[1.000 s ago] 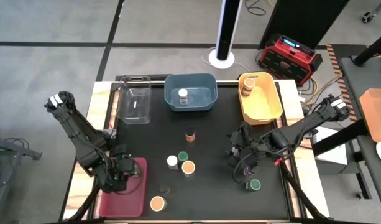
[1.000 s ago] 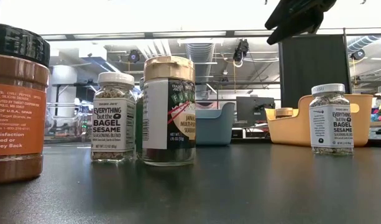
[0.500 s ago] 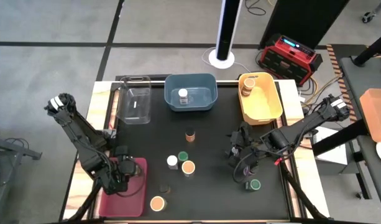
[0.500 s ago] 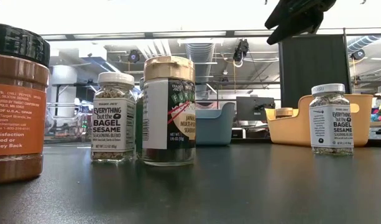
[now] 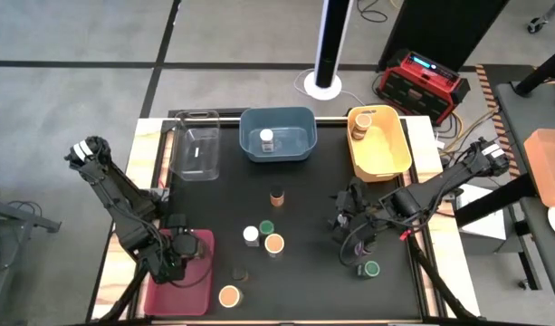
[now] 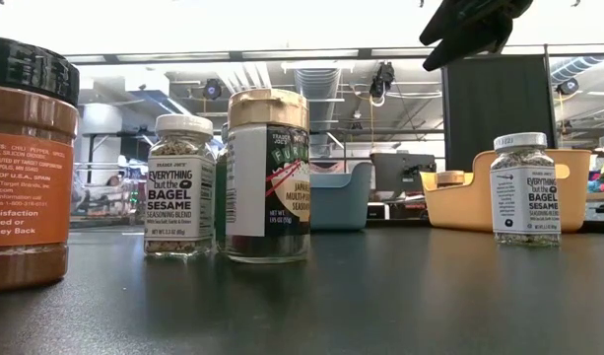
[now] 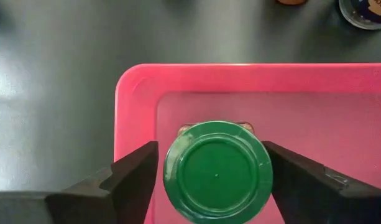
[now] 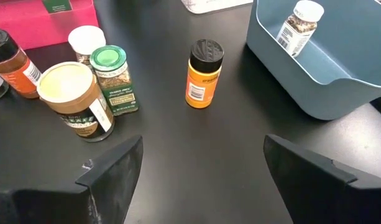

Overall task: Sort spices by type
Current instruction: Put the bottom left green seasoning bottle into the pink bin, then put the bottom black seasoning bottle into the transparent bin

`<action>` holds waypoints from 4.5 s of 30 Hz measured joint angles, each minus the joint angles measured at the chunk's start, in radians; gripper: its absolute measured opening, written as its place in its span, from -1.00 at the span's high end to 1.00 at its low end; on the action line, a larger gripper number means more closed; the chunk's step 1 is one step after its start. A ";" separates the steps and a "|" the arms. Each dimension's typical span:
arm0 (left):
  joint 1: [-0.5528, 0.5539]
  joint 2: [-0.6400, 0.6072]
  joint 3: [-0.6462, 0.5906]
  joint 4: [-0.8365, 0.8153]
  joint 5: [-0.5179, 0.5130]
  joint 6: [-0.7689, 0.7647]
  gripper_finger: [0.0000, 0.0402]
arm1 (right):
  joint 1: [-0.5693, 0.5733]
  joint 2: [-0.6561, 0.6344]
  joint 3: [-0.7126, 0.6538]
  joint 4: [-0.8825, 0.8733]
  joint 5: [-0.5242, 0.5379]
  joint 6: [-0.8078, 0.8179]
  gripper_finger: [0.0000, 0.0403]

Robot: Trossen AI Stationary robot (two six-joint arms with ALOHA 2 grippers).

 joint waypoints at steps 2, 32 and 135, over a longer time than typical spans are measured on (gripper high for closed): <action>0.000 0.000 0.000 0.000 -0.001 -0.022 -0.38 | 0.000 0.000 0.000 0.001 0.000 0.000 -0.61; 0.002 0.037 0.336 -0.086 -0.527 0.111 -0.40 | 0.000 0.000 0.000 0.006 0.000 0.007 -0.48; 0.491 0.010 0.138 0.476 0.309 0.469 -0.19 | 0.059 0.010 0.214 -0.788 -0.523 0.740 -0.41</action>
